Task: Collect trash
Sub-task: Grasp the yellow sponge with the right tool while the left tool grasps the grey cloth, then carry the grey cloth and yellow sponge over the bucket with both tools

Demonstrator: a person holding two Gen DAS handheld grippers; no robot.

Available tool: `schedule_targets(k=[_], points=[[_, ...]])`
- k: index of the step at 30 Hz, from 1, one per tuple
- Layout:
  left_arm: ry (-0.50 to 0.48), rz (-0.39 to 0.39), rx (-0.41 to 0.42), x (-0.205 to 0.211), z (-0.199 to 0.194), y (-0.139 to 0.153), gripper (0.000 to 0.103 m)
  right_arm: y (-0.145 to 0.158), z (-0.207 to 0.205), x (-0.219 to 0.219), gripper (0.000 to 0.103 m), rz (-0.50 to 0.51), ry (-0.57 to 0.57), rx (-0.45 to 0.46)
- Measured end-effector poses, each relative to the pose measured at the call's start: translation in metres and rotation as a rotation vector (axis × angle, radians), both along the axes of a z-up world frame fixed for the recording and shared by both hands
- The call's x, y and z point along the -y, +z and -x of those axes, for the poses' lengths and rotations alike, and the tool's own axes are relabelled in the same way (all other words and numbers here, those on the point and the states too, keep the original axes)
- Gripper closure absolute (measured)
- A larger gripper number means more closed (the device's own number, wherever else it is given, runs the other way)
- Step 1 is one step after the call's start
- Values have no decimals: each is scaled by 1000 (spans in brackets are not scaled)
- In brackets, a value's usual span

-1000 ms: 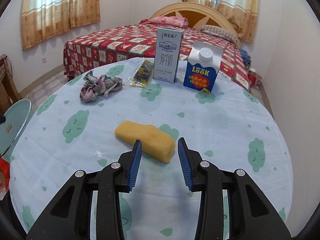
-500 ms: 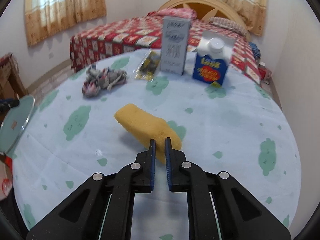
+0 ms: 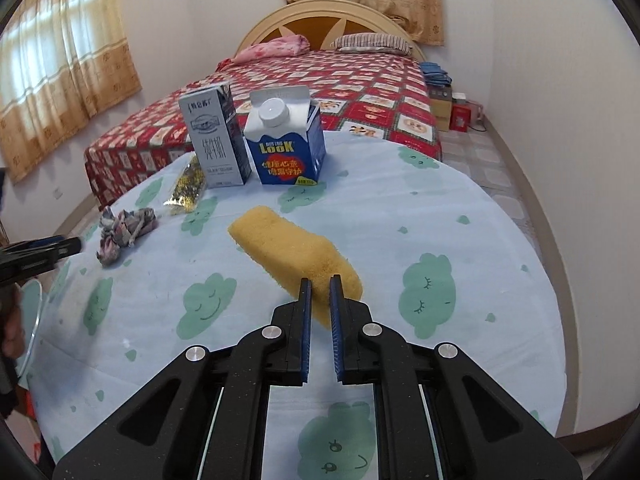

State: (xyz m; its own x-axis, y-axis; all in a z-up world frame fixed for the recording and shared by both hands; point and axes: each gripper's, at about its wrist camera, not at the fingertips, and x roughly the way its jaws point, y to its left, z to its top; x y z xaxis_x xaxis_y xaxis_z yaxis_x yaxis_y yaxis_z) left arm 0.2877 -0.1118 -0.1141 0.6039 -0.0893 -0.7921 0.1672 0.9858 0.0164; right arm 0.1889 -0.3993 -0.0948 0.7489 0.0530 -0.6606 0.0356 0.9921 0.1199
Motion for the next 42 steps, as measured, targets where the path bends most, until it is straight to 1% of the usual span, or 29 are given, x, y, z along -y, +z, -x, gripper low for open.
schedule_targets(k=[3,7,8,9,10,11,13,18,21,33,42], points=[[-15,6,-50,18,-13,-15,48,1,-1,-2,93,-6,16,10],[-14,-5,-82,25,-24,-31,49,0,-2,-7,93,-21,38,5],[-15,-15,-81,26,-24,-33,59,0,-3,-9,93,-25,43,5],[-24,-23,-70,27,-24,-33,73,0,-2,-11,93,-29,50,6],[-34,-11,-76,27,-24,-33,84,0,-2,-13,93,-29,52,7],[-39,-4,-81,27,-24,-32,98,0,-2,-15,93,-32,57,7],[-41,3,-91,23,-23,-31,98,0,0,-20,93,-34,64,9],[-41,0,-71,11,-9,-21,99,0,5,-31,93,-38,74,12],[-35,-4,-55,0,6,-13,99,1,8,-38,93,-37,79,16],[-21,32,8,-42,73,13,99,9,27,-84,93,-27,124,41],[1,27,43,-69,116,20,99,16,46,-117,93,3,149,69]])
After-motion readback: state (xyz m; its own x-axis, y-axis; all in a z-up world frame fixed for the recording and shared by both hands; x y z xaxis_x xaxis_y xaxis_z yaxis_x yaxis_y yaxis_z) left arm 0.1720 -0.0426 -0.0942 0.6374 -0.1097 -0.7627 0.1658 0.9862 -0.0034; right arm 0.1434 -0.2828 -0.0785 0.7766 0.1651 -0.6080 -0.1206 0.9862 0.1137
